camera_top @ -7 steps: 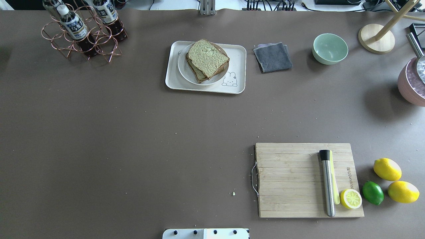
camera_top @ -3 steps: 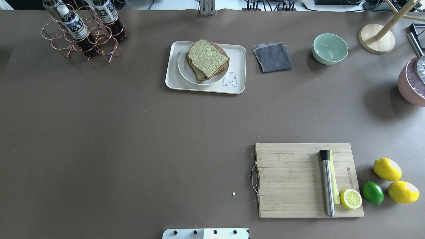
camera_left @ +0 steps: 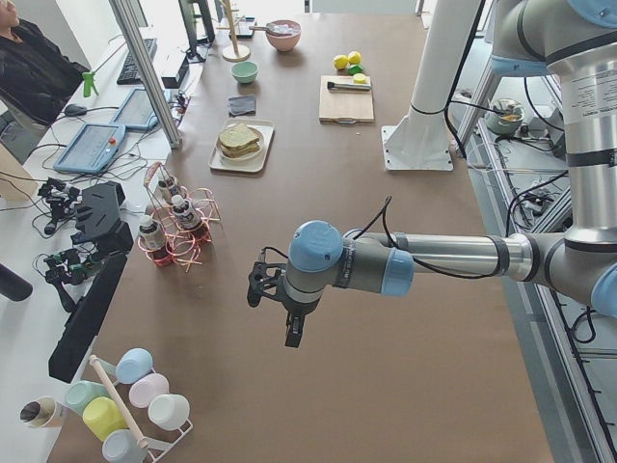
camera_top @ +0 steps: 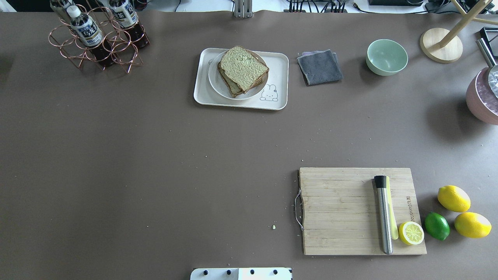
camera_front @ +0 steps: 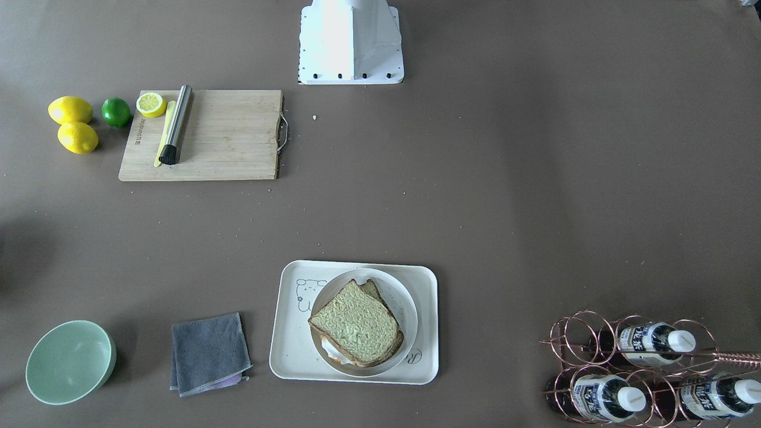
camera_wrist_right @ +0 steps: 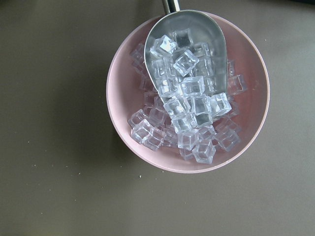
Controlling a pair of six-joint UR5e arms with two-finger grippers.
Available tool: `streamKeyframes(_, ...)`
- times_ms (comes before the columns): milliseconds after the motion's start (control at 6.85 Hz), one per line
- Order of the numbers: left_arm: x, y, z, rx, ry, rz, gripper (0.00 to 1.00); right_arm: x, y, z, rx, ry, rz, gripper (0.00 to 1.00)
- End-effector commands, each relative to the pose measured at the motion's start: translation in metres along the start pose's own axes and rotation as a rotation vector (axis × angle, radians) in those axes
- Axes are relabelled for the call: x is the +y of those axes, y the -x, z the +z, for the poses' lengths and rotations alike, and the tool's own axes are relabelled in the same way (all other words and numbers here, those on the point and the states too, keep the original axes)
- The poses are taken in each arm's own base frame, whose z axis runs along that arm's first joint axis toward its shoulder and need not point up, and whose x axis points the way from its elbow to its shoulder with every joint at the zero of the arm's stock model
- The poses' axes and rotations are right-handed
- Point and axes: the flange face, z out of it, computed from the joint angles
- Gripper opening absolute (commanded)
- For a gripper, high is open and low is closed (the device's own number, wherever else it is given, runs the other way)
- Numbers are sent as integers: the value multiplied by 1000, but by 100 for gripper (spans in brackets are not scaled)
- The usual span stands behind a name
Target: Make sandwich and place on tray
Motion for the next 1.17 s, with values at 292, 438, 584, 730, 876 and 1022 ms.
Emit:
streamKeyframes(292, 5, 2, -5, 33, -17, -12, 98, 8, -5, -1, 1, -2, 14, 99)
streamKeyframes(438, 5, 2, -5, 33, -18, -11, 98, 10, -7, -3, 1, -6, 17, 99)
streamKeyframes(584, 5, 2, -5, 33, -17, -12, 98, 13, -7, -3, -10, -5, 23, 99)
streamKeyframes(730, 5, 2, -5, 33, -17, -12, 98, 13, -6, -4, -13, -8, 21, 99)
streamKeyframes(876, 5, 2, -5, 33, -18, -11, 98, 13, -7, -4, -13, -9, 22, 99)
streamKeyframes(1022, 5, 2, -5, 31, -18, -11, 98, 13, -7, -4, -13, -9, 24, 99)
